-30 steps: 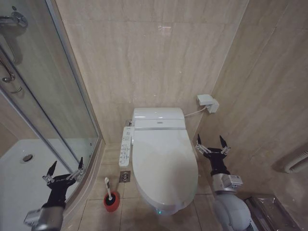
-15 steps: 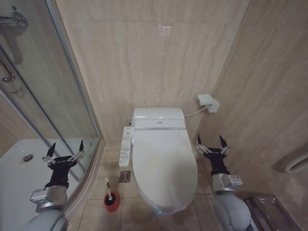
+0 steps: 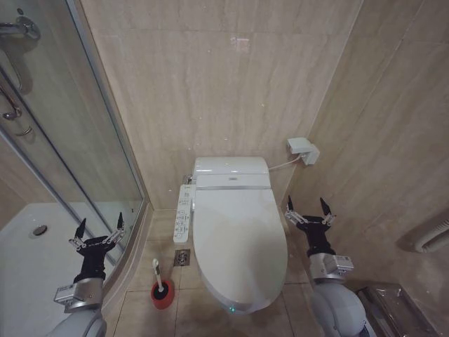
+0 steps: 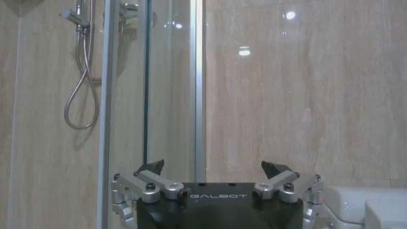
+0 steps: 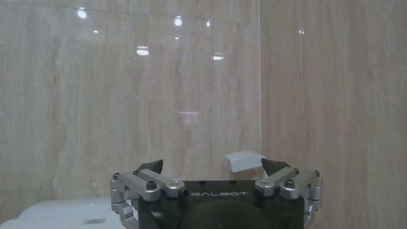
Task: Open the toilet lid, clean the toilet bowl with a toilet brush, close the toilet lid, and flush.
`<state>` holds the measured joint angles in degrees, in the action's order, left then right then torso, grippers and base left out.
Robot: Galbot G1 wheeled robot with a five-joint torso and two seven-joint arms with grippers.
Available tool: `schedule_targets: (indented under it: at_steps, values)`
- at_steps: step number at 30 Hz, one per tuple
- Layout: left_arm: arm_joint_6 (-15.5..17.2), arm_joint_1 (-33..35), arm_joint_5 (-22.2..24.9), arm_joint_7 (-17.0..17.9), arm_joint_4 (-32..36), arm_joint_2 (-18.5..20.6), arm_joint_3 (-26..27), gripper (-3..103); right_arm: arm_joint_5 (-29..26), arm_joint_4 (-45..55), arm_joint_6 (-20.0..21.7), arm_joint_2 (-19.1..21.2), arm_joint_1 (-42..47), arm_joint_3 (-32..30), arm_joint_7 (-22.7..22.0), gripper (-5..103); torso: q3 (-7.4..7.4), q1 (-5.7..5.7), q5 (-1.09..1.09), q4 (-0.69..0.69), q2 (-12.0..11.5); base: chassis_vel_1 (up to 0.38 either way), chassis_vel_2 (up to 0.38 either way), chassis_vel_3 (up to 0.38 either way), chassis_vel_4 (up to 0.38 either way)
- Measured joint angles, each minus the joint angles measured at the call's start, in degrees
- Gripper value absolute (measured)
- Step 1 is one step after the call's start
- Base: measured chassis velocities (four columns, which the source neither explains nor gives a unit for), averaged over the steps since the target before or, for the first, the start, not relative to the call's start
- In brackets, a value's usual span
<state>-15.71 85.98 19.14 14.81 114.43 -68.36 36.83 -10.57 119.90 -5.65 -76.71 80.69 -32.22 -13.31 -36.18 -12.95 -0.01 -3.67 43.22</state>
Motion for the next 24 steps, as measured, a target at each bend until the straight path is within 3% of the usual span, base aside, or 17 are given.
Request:
schedule_targets:
  at_steps: [24]
  values:
    - [-0.72,-0.64,-2.78,-1.10,-0.03,-0.43,-0.45,100,0.00,0.00,0.00,0.00,-0.01,0.00,0.01,100,-0.01,-0.03,0.00,0.01,0.00,-0.031,0.036,0.038,-0.037]
